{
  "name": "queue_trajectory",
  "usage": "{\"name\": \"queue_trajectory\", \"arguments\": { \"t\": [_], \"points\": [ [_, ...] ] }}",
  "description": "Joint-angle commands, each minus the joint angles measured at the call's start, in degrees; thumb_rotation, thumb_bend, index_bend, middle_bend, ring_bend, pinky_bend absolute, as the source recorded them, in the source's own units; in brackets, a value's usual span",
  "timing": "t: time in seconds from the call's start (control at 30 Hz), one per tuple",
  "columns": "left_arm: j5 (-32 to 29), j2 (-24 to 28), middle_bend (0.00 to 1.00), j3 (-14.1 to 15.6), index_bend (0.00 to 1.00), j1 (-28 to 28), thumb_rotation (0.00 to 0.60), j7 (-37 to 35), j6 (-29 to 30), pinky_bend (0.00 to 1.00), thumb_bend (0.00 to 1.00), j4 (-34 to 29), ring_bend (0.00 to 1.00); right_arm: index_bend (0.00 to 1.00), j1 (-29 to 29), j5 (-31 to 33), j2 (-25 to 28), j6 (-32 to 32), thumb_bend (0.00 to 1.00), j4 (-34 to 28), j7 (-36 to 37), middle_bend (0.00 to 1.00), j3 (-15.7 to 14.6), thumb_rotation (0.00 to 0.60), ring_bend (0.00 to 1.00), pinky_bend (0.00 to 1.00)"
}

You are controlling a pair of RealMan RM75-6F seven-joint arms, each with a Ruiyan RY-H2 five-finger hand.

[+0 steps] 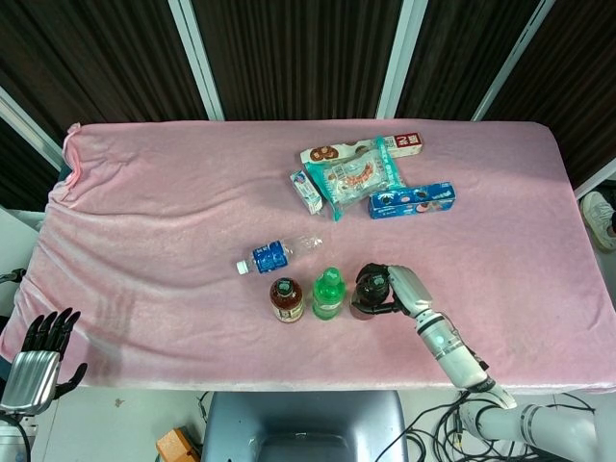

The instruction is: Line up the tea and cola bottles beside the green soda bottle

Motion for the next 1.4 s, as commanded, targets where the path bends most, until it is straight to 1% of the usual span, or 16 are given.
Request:
{"name": "queue_trajectory", "arguments": {
  "t": [0.03,0.17,0.27,0.4,0.5,0.6,0.7,0.83,1.07,1.27,1.4],
  "points": [
    [-0.01,0.0,0.05,-0.04,0.0,0.0,0.6,-0.11,-0.06,0.0,0.31,0.01,0.0,0.82,0.1,-0.25,-0.13,-0.05,0.33,0.29,0.35,0.63,-0.18,0.6,0.58,0.61],
    [0.03,0.0,0.05,-0.1,0.0,0.02,0.6,-0.39,-0.03,0.0,0.31,0.1,0.0,0.7,0.25,-0.91,-0.26,-0.04,0.34,0.77,1.03,0.61,-0.56,0.6,0.55,0.61],
    [0.01,0.0,0.05,-0.15,0.0,0.03,0.6,-0.48,-0.06,0.0,0.31,0.15,0.0,0.57,0.34,-1.11,-0.17,-0.2,0.34,0.88,1.48,0.55,-0.74,0.6,0.51,0.61],
    [0.09,-0.04,0.05,-0.13,0.0,0.08,0.6,-0.53,-0.04,0.0,0.31,0.23,0.0,0.3,0.53,-1.65,0.44,-0.79,0.33,0.49,2.92,0.43,-1.25,0.6,0.44,0.6],
    [0.06,0.09,0.05,-0.26,0.0,-0.06,0.6,-0.61,-0.18,0.0,0.31,0.1,0.0,0.16,0.67,-2.22,0.85,-1.0,0.33,0.45,3.7,0.37,-1.63,0.6,0.39,0.58],
    [0.05,0.13,0.05,-0.27,0.0,-0.07,0.6,-0.63,-0.23,0.0,0.31,0.05,0.0,0.1,0.68,-2.38,0.92,-0.91,0.34,0.47,3.91,0.33,-1.71,0.6,0.36,0.57],
    [0.04,0.16,0.05,-0.28,0.0,-0.05,0.6,-0.59,-0.25,0.0,0.31,0.0,0.0,0.04,0.67,-2.74,1.09,-0.71,0.34,0.41,4.2,0.29,-1.93,0.6,0.34,0.55],
    [0.12,0.18,0.05,-0.26,0.0,0.03,0.6,-0.66,-0.12,0.0,0.31,-0.03,0.0,0.0,0.19,-3.37,2.29,0.37,0.33,-0.63,4.56,0.24,-2.29,0.6,0.3,0.54],
    [0.24,0.17,0.05,-0.28,0.0,0.05,0.6,-0.61,-0.03,0.0,0.31,-0.09,0.0,0.0,-0.66,-4.11,4.35,2.2,0.34,-2.21,4.87,0.17,-2.64,0.6,0.24,0.5],
    [0.48,0.09,0.05,-0.27,0.0,0.21,0.6,-0.47,0.46,0.0,0.31,-0.05,0.0,0.0,-2.85,-6.14,7.4,7.18,0.34,-5.04,4.65,0.12,-3.2,0.6,0.18,0.45],
    [0.52,0.1,0.05,-0.24,0.0,0.16,0.6,-0.39,0.33,0.0,0.31,-0.08,0.0,0.0,-4.74,-8.32,9.91,11.41,0.34,-7.5,4.52,0.11,-3.96,0.6,0.17,0.44]
  ]
}}
